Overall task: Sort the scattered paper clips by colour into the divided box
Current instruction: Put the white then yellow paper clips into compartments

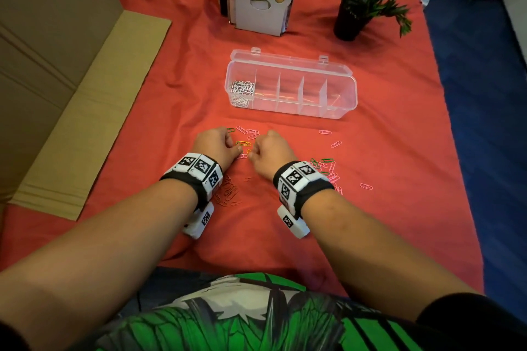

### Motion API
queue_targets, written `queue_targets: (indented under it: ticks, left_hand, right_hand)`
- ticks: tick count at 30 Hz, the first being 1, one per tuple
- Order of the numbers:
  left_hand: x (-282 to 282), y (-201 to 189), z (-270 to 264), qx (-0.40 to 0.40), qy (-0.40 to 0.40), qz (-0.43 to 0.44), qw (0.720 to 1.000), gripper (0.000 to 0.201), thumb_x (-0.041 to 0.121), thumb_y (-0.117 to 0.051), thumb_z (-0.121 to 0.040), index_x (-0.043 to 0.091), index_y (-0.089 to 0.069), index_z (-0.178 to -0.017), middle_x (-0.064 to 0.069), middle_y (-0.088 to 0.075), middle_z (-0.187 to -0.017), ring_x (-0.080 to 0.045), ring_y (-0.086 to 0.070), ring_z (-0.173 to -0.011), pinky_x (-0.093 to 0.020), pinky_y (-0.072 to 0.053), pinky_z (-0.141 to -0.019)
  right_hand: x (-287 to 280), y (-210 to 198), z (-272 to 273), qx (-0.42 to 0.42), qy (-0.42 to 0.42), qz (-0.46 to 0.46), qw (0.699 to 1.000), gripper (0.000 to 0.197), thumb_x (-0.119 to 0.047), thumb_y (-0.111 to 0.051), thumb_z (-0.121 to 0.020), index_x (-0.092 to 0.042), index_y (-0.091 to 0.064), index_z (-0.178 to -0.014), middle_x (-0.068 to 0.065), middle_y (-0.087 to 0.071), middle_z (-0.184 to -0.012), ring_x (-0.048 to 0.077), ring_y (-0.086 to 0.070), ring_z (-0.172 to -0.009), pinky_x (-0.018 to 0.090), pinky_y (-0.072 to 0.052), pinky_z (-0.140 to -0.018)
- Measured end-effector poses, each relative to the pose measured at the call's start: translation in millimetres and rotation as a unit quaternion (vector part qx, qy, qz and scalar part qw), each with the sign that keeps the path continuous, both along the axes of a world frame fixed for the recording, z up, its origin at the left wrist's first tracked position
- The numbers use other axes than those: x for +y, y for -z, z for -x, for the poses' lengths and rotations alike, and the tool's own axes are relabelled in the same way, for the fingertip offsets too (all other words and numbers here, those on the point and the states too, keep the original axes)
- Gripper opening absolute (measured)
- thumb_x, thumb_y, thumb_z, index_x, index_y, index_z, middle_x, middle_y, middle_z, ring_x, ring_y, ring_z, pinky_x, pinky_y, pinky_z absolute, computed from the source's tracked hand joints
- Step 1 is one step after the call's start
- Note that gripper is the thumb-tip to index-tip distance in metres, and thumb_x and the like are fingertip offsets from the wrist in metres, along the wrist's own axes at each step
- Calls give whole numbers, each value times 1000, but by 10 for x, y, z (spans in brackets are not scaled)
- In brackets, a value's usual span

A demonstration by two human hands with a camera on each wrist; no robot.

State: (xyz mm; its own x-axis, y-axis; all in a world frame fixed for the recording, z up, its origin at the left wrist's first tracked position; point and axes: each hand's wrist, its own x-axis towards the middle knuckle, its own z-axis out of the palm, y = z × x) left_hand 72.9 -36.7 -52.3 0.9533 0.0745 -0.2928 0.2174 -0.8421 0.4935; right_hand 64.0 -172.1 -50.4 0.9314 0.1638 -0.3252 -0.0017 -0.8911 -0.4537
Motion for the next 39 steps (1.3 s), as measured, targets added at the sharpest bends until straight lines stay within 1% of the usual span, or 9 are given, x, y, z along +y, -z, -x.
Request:
queue_targets:
  ticks: [10,16,21,23,26,28,31,35,39]
  left_hand:
    - [-32,-48,-63,-38,104,-18,994,24,21,-63,-79,20,-70,-102,-10,-67,-107,-27,-61,-101,-29,-47,-86]
    - [-141,-33,-119,-18,159,-84,984,19,19,-57,-83,5,-66,-93,-19,-60,-104,-37,-58,-97,-39,-49,-85]
    - [-128,-62,-119,71,8,99,993,20,20,-52,-81,3,-62,-80,-15,-61,-79,-28,-56,-73,-36,-45,-70]
    - [-94,-148,-88,175,-121,341,916,15,21,-46,-75,9,-51,-67,-8,-46,-62,-21,-41,-49,-25,-36,-49]
    - [25,-258,-38,264,-185,591,740,6,17,-36,-63,15,-41,-61,-2,-46,-53,-13,-38,-41,-16,-30,-43]
    - [75,-294,-35,275,-170,637,699,10,23,-39,-59,15,-45,-60,-2,-52,-57,-15,-45,-46,-19,-38,-47]
    - [-39,-255,-60,265,-183,580,749,17,22,-43,-77,16,-51,-64,1,-53,-54,-11,-48,-44,-16,-42,-44]
    - [-268,-74,-68,114,11,286,951,14,24,-61,-84,17,-66,-73,-5,-59,-61,-6,-44,-45,-17,-34,-45]
    - [-333,-11,-24,-4,251,3,968,23,24,-65,-80,14,-71,-99,-9,-71,-99,-24,-64,-91,-24,-42,-75]
  right_hand:
    - [14,-27,74,-43,-72,124,989,33,-2,-43,-85,1,-49,-117,18,-47,-122,37,-50,-111,44,-46,-94]
    - [-74,-48,125,-49,-86,134,986,34,1,-41,-85,3,-51,-117,21,-47,-124,39,-52,-109,42,-46,-92]
    - [-152,-73,-34,72,90,-87,990,14,-17,-49,-89,-10,-61,-87,17,-62,-98,29,-59,-87,33,-43,-73]
    - [-232,-93,-34,152,218,-310,913,18,-15,-47,-87,-19,-49,-69,6,-53,-71,20,-46,-59,26,-35,-50]
    - [-434,-174,-15,248,343,-554,717,23,-4,-38,-94,-14,-48,-75,3,-49,-66,9,-40,-45,16,-29,-38]
    - [-559,-214,-8,289,359,-605,650,21,-8,-38,-95,-12,-53,-79,1,-49,-64,7,-43,-44,16,-32,-40]
    - [-644,-221,-23,316,372,-625,610,20,-13,-40,-94,-12,-57,-83,-2,-49,-60,9,-44,-47,18,-34,-42]
    - [-657,-274,-17,285,422,-569,645,20,-4,-37,-86,-12,-56,-84,0,-45,-66,12,-41,-57,22,-32,-52]
    - [-691,-310,-3,250,442,-536,675,40,15,-21,-76,-11,-51,-82,4,-43,-75,16,-43,-64,27,-38,-61]
